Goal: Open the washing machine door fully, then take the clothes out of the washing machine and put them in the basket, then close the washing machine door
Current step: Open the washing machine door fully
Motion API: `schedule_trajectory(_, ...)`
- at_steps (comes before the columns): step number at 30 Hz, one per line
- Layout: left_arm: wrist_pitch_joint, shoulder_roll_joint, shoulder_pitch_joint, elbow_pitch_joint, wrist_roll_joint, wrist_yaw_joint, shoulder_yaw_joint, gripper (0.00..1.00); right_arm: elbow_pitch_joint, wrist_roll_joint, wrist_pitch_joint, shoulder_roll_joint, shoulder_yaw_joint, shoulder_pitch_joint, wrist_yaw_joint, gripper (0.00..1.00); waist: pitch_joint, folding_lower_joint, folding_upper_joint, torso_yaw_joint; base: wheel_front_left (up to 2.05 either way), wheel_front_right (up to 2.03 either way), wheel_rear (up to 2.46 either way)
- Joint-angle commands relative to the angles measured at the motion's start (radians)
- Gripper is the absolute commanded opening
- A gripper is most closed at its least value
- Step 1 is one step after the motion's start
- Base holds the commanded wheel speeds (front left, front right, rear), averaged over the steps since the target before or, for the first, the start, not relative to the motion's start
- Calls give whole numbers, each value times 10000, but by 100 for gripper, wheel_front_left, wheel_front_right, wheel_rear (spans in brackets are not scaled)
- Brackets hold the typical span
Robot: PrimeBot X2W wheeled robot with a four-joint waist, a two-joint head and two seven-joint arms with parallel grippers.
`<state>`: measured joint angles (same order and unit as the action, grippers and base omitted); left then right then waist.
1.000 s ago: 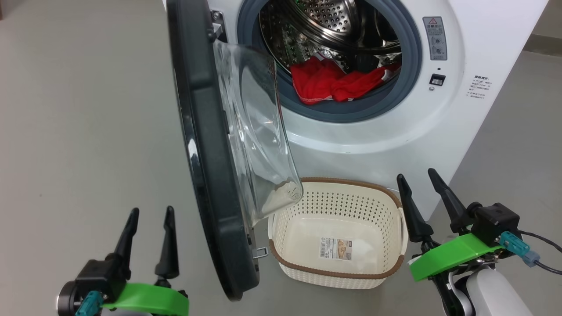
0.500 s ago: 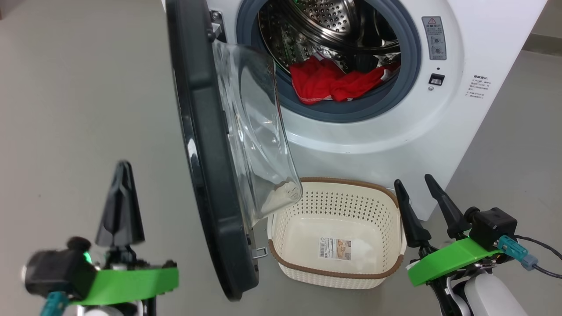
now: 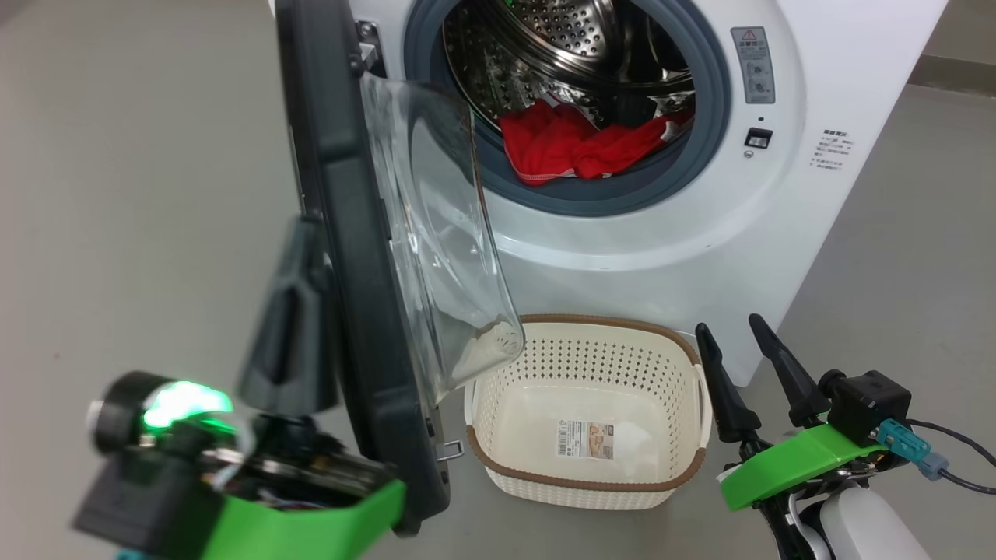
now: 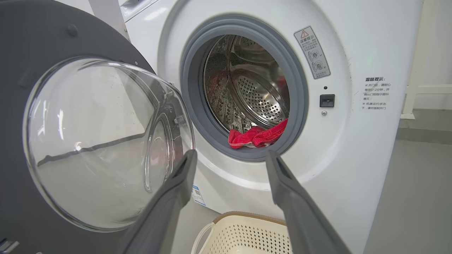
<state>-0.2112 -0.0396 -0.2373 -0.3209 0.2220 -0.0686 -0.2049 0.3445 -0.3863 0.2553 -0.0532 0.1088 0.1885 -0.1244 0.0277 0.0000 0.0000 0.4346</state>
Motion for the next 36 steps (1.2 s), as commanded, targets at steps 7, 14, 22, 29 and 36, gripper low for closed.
schedule_trajectory(7,1789,-106,-41,-552,549,161,-950,0,-239,-154,64,30,264,400,-63,100,104,0,0,-201,0,0,0)
schedule_trajectory(14,3943,-146,642,-23,1428,4,-1556,0,-238,-93,64,30,208,479,-63,100,187,0,0,-263,0,0,0)
schedule_trajectory(22,4696,-333,955,438,1419,-427,-1436,0,-259,-37,65,30,177,488,-63,100,281,0,0,-296,0,0,0)
schedule_trajectory(29,4799,-556,1028,597,1238,-595,-1329,0,-265,10,65,30,131,497,-63,100,349,0,0,-236,0,0,0)
schedule_trajectory(36,4807,-808,1116,770,1055,-876,-1040,0,-367,-40,65,30,69,517,-63,100,340,0,0,-84,0,0,0)
